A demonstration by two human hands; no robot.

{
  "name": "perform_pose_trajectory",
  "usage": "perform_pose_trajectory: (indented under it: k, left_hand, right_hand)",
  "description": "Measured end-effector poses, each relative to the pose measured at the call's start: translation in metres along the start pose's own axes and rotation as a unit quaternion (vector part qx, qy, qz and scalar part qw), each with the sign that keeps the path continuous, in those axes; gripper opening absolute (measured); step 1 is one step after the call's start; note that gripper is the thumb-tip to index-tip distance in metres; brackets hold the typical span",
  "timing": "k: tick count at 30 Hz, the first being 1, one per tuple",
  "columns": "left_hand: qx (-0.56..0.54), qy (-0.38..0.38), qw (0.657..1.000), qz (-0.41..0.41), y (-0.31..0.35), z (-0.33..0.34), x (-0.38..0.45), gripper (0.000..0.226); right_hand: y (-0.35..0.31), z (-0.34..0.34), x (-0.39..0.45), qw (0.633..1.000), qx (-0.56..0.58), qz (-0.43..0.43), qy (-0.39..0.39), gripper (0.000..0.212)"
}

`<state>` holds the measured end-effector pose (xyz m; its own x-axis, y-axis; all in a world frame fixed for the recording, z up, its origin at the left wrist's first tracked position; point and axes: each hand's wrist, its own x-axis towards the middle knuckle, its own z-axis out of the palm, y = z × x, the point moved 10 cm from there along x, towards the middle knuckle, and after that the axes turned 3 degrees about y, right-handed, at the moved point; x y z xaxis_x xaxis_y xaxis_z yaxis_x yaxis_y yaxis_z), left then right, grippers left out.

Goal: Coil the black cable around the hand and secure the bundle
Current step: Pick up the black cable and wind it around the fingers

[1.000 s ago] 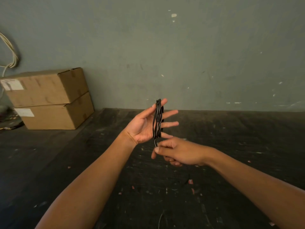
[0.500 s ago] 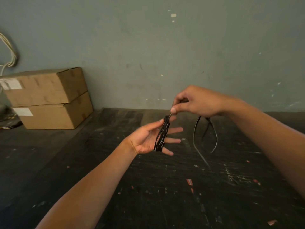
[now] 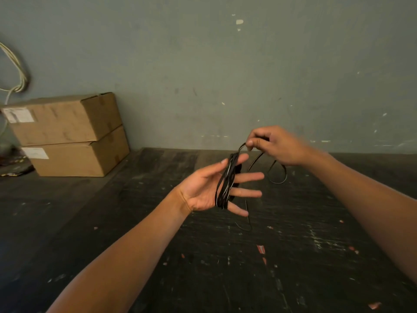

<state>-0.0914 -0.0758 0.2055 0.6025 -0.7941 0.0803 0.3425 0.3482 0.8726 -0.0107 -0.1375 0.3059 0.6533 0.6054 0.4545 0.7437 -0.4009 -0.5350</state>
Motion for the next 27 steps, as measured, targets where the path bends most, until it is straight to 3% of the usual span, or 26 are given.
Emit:
perform_pose_trajectory:
  k: [3,7,15,21,27]
  left_hand:
    - [0.011,-0.007,1.0,0.024,0.01,0.007,0.002,0.042]
    - [-0.002,-0.004,0.999,0.045,0.019,0.006,0.005,0.041]
    - [-0.016,-0.005,0.997,0.08,0.027,0.0,0.007,0.041]
    - [-0.02,0.067,0.993,0.096,0.042,-0.026,0.003,0.041]
    - [-0.012,0.144,0.987,0.074,0.032,-0.065,-0.011,0.043]
  right_hand:
    - [0.023,0.025,-0.015,0.998,0.047,0.037,-0.016,0.022]
    - [0.028,0.082,-0.043,0.993,0.08,0.023,-0.078,0.024]
    - [0.035,0.167,-0.087,0.972,0.146,0.134,-0.128,0.029]
    - [-0.011,0.205,-0.122,0.97,-0.023,0.032,-0.24,0.039]
    - [-0.055,0.185,-0.12,0.958,-0.15,-0.135,-0.202,0.034]
